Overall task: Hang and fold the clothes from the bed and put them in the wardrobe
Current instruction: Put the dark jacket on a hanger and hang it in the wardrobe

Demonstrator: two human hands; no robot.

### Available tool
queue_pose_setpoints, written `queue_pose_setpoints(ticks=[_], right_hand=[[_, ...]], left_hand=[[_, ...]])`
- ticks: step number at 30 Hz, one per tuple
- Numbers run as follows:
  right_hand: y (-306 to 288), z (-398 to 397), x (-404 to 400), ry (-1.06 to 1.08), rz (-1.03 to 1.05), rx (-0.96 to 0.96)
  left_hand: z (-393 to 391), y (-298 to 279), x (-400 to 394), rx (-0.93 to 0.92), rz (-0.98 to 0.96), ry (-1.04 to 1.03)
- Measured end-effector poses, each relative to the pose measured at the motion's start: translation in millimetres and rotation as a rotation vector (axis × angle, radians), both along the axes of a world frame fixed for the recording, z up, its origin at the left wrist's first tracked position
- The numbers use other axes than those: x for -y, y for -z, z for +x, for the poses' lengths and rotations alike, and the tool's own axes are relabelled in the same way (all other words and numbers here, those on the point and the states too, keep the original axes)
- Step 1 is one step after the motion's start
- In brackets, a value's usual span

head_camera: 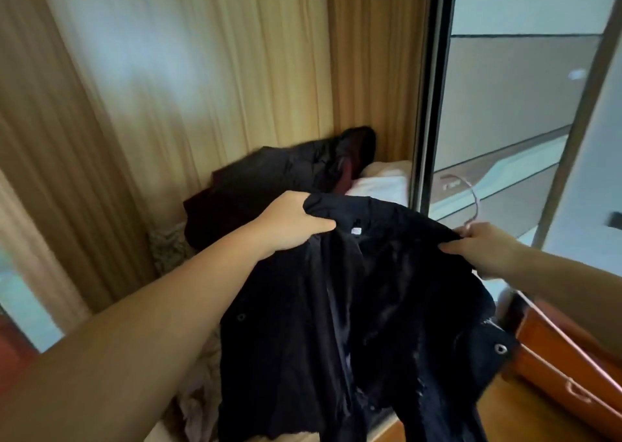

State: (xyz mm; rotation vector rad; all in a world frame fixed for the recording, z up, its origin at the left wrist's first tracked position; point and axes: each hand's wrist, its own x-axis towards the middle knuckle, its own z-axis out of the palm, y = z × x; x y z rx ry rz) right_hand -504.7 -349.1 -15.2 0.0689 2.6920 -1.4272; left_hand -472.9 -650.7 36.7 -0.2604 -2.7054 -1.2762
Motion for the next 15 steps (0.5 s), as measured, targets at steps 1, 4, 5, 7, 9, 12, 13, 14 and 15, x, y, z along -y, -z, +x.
queue_pose_setpoints(ticks=[1,4,5,7,9,12,13,14,15], right_hand=[[1.7,12.3,-16.1,0.076,-0.052,0.027],[-12.4,45.1,-62.4,0.220,-0.198,0.044],[-21.0,52.8,-76.0,0.247,-0.235,0.030],[-41.8,66.3,-98.4,0.275,-0.274,-0.006],[-62.4,80.8,-114.4,0.274,-0.269,-0.031],[-71.4,101.7,-136.3,0.253,-0.215,-0.012],[-66.4,108.4,-144.5,0.254,-0.184,0.002],[-59.5,114.7,-153.0,0.264,-0.153,0.009],[-51.8,119.9,-161.8,0.282,-0.136,0.006]], left_hand=[[4.9,1.2,-1.2,-0.003,-0.045,0.011],[19.8,-0.7,-10.6,0.079,-0.336,0.171],[25.7,0.1,-18.0,0.156,-0.490,0.244],[35.9,13.1,-35.9,0.258,-0.689,0.313],[43.3,38.2,-50.9,0.184,-0.726,0.273],[51.0,72.6,-69.1,0.045,-0.666,0.113],[51.0,80.5,-73.3,0.037,-0.599,0.080],[52.1,84.2,-78.1,0.061,-0.491,0.083],[53.5,83.8,-84.6,0.117,-0.359,0.108]])
